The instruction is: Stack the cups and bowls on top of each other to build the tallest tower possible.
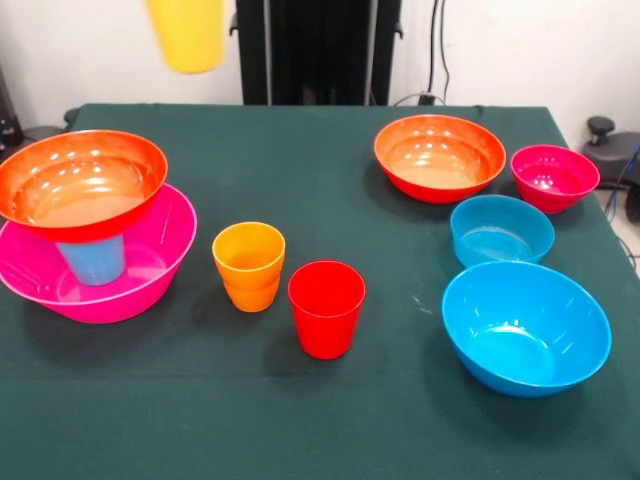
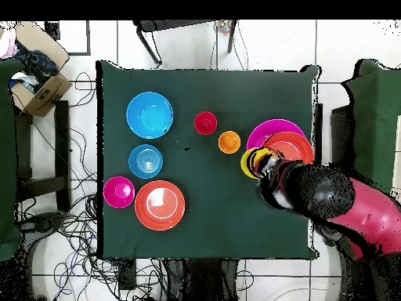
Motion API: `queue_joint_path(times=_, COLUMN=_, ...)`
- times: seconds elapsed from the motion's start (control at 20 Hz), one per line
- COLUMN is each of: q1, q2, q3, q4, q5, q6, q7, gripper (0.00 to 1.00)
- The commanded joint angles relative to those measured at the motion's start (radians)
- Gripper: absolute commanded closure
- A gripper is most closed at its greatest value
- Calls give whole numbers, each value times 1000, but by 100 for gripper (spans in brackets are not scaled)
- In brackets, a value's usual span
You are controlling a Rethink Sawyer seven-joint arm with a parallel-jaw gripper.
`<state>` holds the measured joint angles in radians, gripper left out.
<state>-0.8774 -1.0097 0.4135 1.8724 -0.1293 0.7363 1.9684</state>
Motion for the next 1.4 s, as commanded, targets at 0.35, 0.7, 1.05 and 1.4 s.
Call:
queue_joint_path(times=0.35, q1=-153, q2=193, q3=180, q4=-199, q5=-213, q6=176, q7=-469, gripper=100)
queue_joint_path(times=0.7, q1=-193, q2=276, q3=223, q4=-245, q5=-266, q6=139, q7=-511, gripper=100)
queue_joint_path(times=1.05, q1=-202, q2=334, q3=241, q4=-273, q5=-314, q6=101, q7=-512, gripper=100)
queue_joint_path(times=1.4, q1=-208, q2=394, q3=253, q4=-298, q5=-371, q6=63, q7=-499, gripper=100)
